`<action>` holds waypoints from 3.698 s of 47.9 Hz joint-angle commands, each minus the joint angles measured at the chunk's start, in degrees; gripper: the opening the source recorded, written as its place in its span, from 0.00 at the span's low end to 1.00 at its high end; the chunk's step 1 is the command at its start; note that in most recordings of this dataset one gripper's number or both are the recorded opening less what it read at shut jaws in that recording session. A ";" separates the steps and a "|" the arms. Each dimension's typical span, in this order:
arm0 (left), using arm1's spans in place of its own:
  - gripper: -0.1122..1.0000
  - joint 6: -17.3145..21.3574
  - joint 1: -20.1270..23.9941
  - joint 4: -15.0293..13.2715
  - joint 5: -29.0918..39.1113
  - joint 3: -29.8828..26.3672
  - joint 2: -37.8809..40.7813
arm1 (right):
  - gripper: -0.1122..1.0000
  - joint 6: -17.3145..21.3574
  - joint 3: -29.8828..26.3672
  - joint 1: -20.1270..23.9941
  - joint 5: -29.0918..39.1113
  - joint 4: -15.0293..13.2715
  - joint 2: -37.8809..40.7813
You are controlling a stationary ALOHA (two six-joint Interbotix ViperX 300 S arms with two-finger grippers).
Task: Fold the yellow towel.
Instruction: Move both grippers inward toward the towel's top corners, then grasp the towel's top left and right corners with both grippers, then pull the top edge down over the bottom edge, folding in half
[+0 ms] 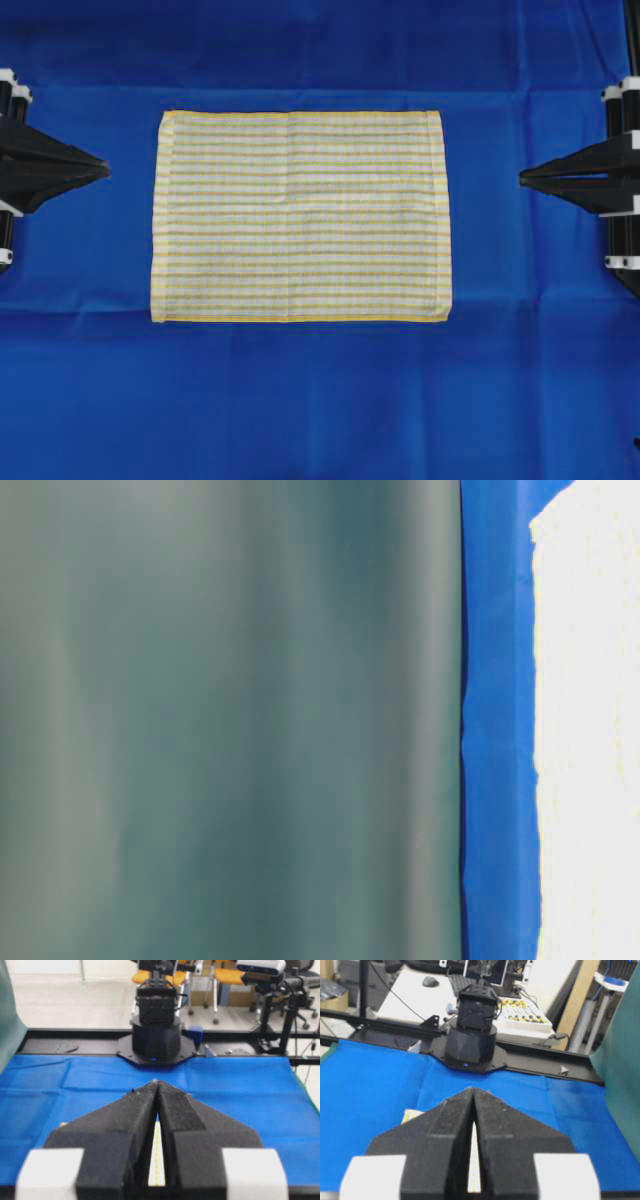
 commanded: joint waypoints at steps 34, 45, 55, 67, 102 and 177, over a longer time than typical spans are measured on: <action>0.16 1.32 14.77 -3.08 9.05 -0.79 13.01 | 0.21 6.42 -4.04 -15.21 11.07 1.32 15.47; 0.71 1.23 21.27 -3.16 4.48 1.49 22.85 | 0.75 6.68 -4.31 -22.68 9.93 1.41 26.54; 0.79 1.32 24.96 -3.16 -2.02 1.14 32.78 | 0.72 6.68 -5.27 -27.60 5.27 1.67 37.97; 0.77 1.32 26.98 -3.16 -5.54 -0.44 43.42 | 0.72 6.68 -7.38 -29.00 0.44 2.29 48.69; 0.15 1.14 28.13 -3.16 -10.37 -1.05 57.22 | 0.16 6.59 -8.96 -29.18 -2.55 2.90 57.74; 0.15 -5.36 10.37 -3.25 -0.44 2.20 38.14 | 0.16 9.49 -4.83 -12.39 7.91 5.98 37.62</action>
